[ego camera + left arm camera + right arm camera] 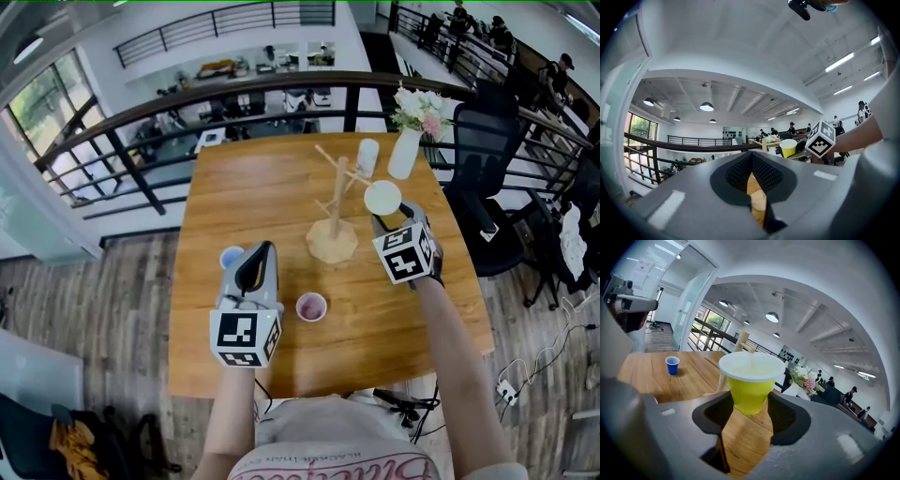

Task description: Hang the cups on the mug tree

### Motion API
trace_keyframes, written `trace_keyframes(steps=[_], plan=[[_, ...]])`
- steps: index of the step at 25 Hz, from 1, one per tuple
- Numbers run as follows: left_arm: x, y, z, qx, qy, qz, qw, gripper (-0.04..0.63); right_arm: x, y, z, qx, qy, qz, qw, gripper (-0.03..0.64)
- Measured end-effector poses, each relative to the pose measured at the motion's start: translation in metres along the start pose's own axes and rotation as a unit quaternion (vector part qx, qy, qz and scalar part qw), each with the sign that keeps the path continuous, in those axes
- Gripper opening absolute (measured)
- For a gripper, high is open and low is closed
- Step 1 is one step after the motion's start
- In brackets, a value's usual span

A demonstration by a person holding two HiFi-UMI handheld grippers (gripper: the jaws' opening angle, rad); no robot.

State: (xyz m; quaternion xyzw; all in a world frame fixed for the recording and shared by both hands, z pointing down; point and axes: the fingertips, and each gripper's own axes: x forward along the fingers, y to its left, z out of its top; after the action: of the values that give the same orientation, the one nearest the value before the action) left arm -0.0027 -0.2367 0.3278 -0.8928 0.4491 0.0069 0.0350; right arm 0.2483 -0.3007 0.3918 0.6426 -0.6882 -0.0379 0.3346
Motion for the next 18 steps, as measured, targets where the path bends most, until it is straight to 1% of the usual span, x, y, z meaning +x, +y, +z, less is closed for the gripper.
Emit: trace_keyframes(steps=[7,11,18], plan=[[0.000,0.003,0.001,-0.003,-0.003,-0.005,1.0000,0.014,-0.008,-0.006,0.016,-0.045,-0.007,-0.020,0.999,0.230],[0.001,0.002,0.001,-0.006,-0.006,-0.009,0.9999,0.014,-0.013,-0.010,0.027,-0.088,-0.015,-0.038,0.995,0.232],[0.000,0.004,0.004,-0.007,-0.011,-0.008,0.9999,0.014,-0.019,-0.009,0.044,-0.144,-0.024,-0.047,0.988,0.233]])
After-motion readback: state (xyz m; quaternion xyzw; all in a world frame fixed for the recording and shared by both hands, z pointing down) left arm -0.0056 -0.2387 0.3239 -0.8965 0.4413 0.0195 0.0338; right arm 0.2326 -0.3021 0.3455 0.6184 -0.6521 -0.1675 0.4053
